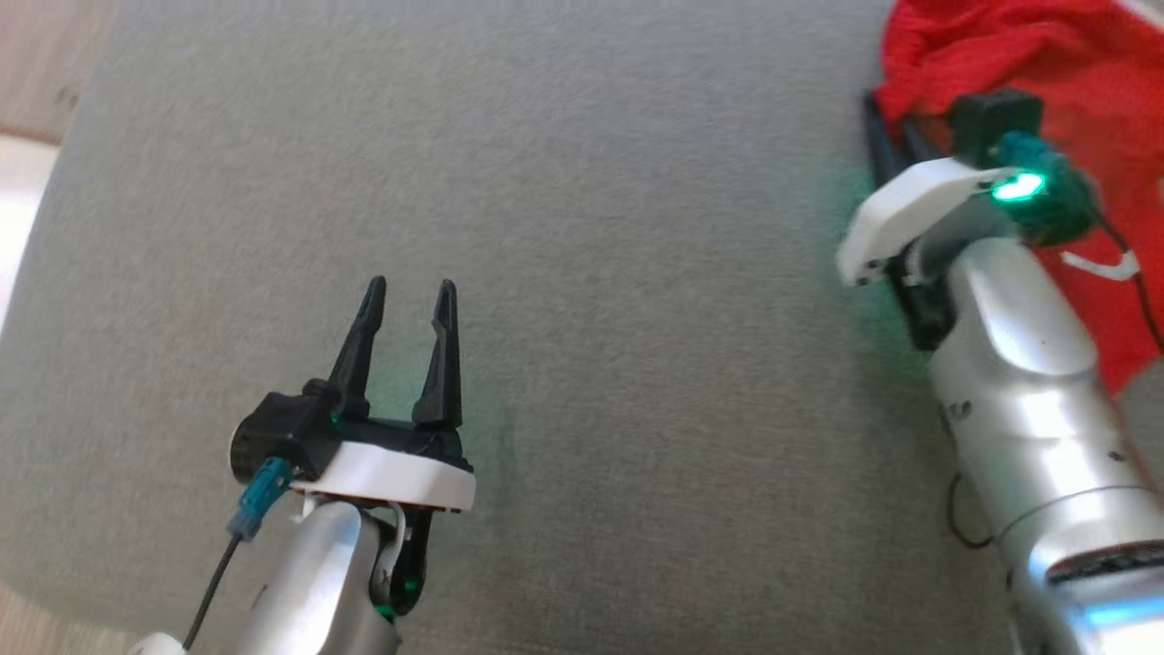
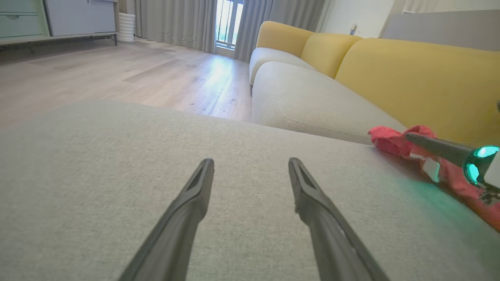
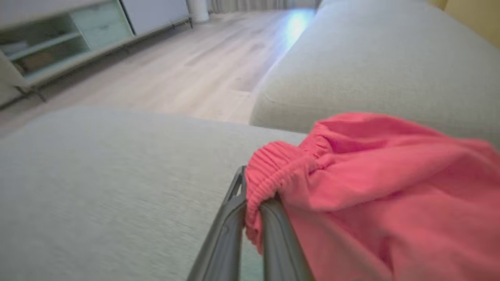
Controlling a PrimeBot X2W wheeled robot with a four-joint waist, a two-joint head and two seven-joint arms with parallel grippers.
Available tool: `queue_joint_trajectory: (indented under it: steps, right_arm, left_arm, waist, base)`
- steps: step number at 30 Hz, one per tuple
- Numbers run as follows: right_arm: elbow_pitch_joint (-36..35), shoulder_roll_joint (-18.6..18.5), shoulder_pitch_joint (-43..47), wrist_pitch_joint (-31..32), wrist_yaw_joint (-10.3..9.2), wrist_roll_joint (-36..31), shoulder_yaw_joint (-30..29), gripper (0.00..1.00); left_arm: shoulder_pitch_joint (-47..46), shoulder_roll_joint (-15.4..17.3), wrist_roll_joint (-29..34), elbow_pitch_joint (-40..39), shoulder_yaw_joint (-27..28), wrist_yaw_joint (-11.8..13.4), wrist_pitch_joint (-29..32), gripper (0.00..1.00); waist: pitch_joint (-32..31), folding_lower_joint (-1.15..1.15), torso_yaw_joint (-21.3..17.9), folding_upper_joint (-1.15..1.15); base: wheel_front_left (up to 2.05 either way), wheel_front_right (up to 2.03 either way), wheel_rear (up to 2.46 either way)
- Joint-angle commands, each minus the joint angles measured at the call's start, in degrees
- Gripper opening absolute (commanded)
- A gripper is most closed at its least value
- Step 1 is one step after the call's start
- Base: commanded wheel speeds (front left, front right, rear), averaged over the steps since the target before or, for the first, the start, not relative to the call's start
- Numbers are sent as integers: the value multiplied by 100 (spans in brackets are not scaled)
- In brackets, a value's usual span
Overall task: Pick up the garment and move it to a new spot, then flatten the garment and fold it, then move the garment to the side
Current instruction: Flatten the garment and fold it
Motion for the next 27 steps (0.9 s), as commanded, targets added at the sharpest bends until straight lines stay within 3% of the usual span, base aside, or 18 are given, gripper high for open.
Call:
queue_joint_trajectory:
  steps: [1, 5, 11, 18, 27]
  right_arm:
    - [-374, 101, 14, -122, 39, 697, 730, 0]
    - [-1281, 103, 340, -18, 39, 1960, 2120, 0]
    - [-2324, 104, 797, 274, 39, 2792, 3007, 0]
    - [-3194, 104, 1281, 639, 39, 3062, 3344, 0]
    - [-3904, 66, 1646, 1403, 39, 2906, 3200, 0]
  left_arm:
    - [-39, 86, 68, -124, 185, -26, -55, 100]
    - [-12, 136, 133, -89, 242, -42, -55, 100]
    - [74, 135, 163, -54, 266, -57, -55, 100]
    - [254, 115, 131, -55, 297, -57, -55, 100]
    - [314, 83, 90, -113, 288, -69, -55, 100]
  waist:
    - [-213, -1, -220, 0]
    - [-380, -1, -427, 0]
    - [-661, -1, -508, 0]
    - [-959, -1, -403, 0]
    - [-987, -1, -122, 0]
  base:
    - [0, 0, 0]
    - [0, 0, 0]
    - [0, 0, 0]
    - [0, 0, 0]
    - [0, 0, 0]
